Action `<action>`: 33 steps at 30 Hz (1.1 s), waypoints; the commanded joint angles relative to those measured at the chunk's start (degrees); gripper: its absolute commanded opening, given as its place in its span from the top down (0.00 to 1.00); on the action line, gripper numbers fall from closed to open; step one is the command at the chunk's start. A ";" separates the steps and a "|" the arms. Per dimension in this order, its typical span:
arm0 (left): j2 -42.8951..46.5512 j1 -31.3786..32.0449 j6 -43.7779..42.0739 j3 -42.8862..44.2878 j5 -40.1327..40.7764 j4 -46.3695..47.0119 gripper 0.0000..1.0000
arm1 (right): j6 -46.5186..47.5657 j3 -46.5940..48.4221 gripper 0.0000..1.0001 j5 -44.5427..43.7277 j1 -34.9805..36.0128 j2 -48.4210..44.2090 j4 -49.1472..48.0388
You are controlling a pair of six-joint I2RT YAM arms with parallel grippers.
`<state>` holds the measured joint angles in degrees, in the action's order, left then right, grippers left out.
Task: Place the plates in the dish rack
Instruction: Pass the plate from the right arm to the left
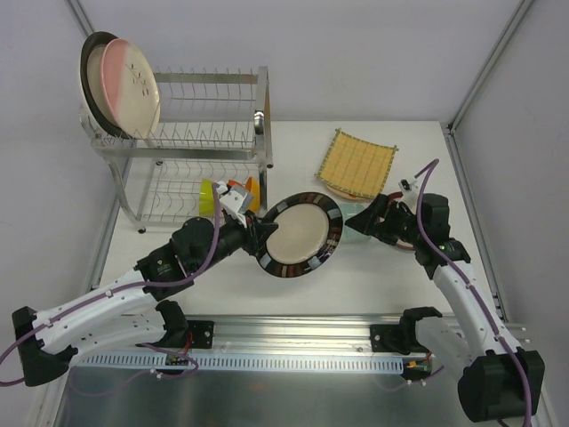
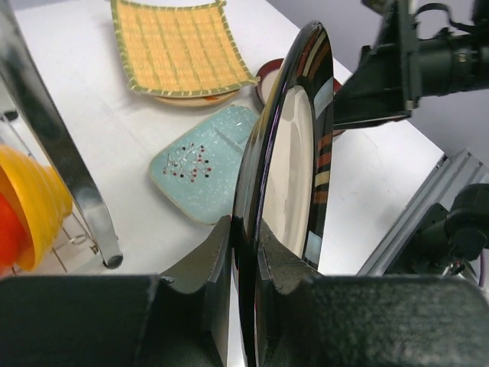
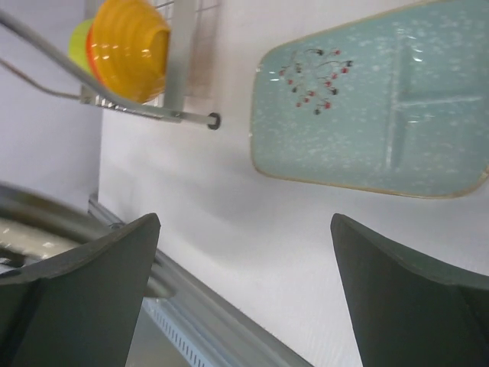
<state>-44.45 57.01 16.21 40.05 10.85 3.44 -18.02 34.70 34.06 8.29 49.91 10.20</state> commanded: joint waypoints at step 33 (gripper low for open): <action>-30.78 -6.64 -43.71 72.68 13.84 7.46 1.00 | 3.87 0.90 0.01 -7.87 -0.56 4.85 1.23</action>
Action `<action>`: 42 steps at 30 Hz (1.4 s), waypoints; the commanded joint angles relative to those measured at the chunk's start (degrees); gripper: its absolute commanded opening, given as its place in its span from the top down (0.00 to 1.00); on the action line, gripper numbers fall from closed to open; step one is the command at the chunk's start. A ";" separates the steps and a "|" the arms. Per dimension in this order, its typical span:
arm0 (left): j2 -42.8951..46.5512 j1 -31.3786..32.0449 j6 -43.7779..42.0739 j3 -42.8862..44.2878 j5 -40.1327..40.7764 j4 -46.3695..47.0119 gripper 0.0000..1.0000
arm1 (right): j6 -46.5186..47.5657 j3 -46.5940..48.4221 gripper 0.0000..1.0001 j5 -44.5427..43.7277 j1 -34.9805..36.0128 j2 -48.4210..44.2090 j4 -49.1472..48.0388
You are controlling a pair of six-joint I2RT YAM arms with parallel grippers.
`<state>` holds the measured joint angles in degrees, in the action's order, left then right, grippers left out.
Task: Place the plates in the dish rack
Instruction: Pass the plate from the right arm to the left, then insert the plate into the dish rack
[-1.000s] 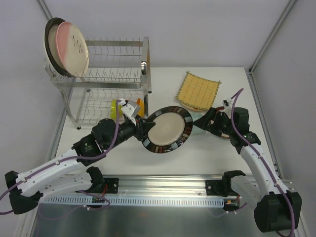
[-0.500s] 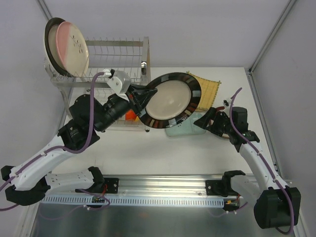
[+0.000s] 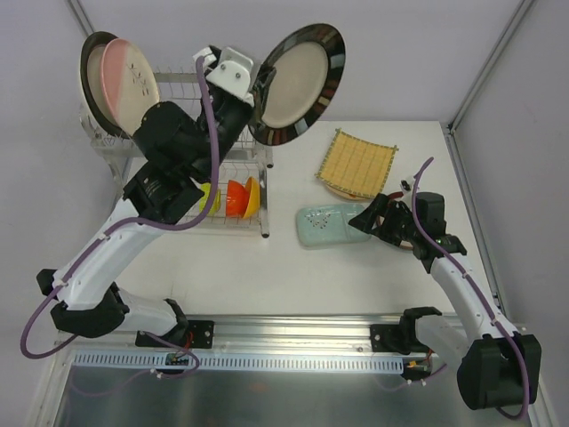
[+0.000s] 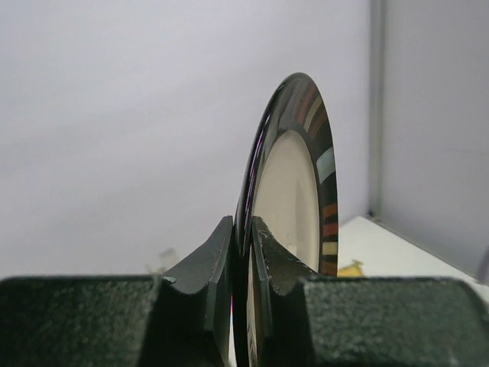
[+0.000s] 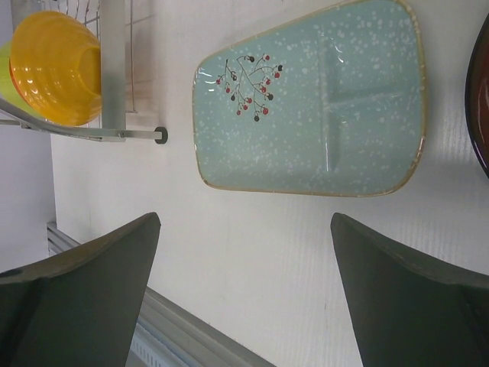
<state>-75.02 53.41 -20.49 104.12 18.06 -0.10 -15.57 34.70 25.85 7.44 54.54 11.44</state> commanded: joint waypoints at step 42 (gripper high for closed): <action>1.98 -41.97 -10.81 2.77 4.36 0.54 1.00 | 1.69 1.60 0.00 2.01 1.61 4.78 -0.54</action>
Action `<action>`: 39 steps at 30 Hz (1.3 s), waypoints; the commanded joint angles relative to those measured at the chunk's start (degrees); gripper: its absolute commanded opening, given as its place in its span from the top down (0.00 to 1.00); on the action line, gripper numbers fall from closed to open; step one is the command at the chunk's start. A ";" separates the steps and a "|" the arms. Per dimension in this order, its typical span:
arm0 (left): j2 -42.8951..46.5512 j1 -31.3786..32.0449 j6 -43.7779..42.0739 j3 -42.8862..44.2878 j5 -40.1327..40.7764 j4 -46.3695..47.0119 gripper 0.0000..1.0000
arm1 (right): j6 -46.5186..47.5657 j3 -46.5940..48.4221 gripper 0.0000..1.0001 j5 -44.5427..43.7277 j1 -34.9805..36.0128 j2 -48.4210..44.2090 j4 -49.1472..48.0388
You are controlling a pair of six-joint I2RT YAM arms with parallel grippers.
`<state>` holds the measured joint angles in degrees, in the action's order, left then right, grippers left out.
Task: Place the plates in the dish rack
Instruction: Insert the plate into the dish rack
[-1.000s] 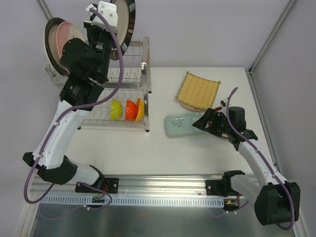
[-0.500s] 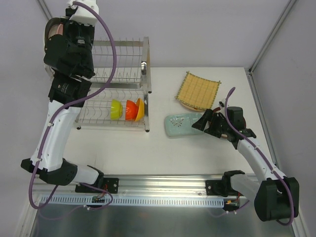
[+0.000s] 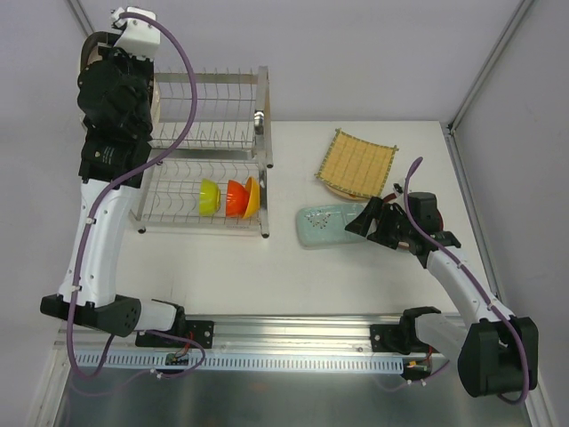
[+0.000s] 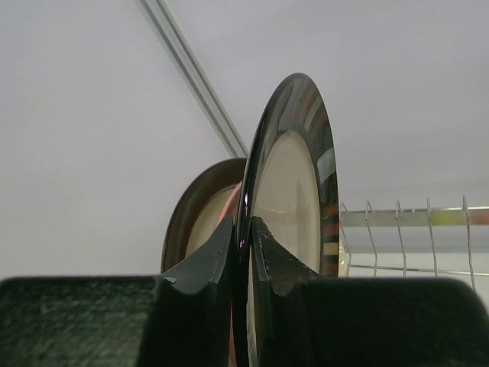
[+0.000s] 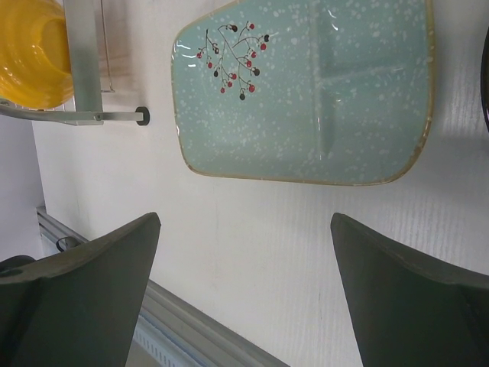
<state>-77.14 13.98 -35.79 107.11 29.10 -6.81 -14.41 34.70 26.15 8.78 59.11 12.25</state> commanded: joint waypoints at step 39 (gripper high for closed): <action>6.04 -13.63 13.64 -11.31 -20.49 2.33 0.92 | 0.62 1.60 0.00 2.76 0.28 0.04 -1.09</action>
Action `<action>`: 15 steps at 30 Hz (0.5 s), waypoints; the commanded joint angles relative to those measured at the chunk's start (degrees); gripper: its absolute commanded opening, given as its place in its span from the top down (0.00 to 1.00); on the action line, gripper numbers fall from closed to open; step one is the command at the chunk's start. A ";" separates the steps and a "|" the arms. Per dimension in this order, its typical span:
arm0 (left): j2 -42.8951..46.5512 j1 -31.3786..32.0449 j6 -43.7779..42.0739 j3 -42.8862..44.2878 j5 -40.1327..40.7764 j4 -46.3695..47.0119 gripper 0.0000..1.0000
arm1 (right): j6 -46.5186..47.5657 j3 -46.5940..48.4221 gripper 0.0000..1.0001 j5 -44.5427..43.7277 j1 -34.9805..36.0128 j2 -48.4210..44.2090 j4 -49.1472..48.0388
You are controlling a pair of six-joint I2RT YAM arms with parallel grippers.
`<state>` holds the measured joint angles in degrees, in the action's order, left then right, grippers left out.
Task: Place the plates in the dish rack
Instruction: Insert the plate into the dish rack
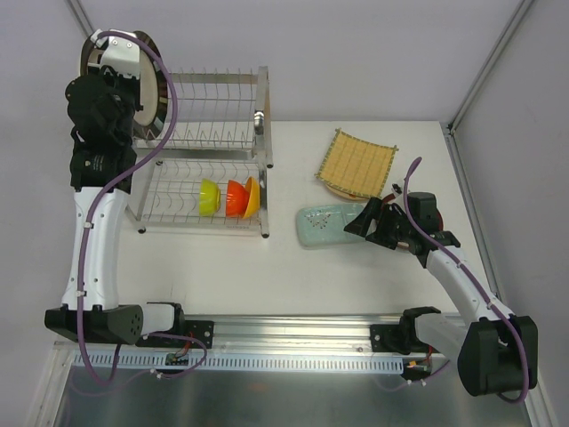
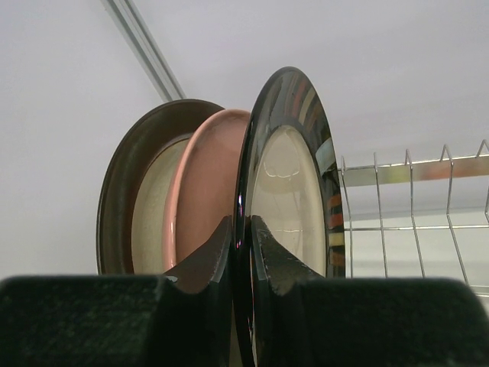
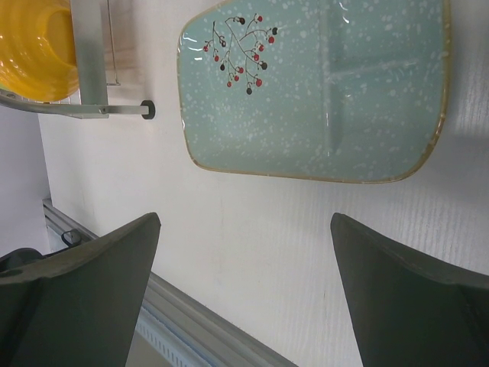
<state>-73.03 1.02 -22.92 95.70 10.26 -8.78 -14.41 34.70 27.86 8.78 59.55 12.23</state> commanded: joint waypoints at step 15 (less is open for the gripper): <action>1.49 -0.67 2.44 0.19 0.55 4.03 0.58 | 0.70 1.69 0.00 0.88 0.28 0.22 -0.98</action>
<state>-73.03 0.64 -21.41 95.20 10.98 -7.97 -14.41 34.70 27.88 8.78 59.64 12.23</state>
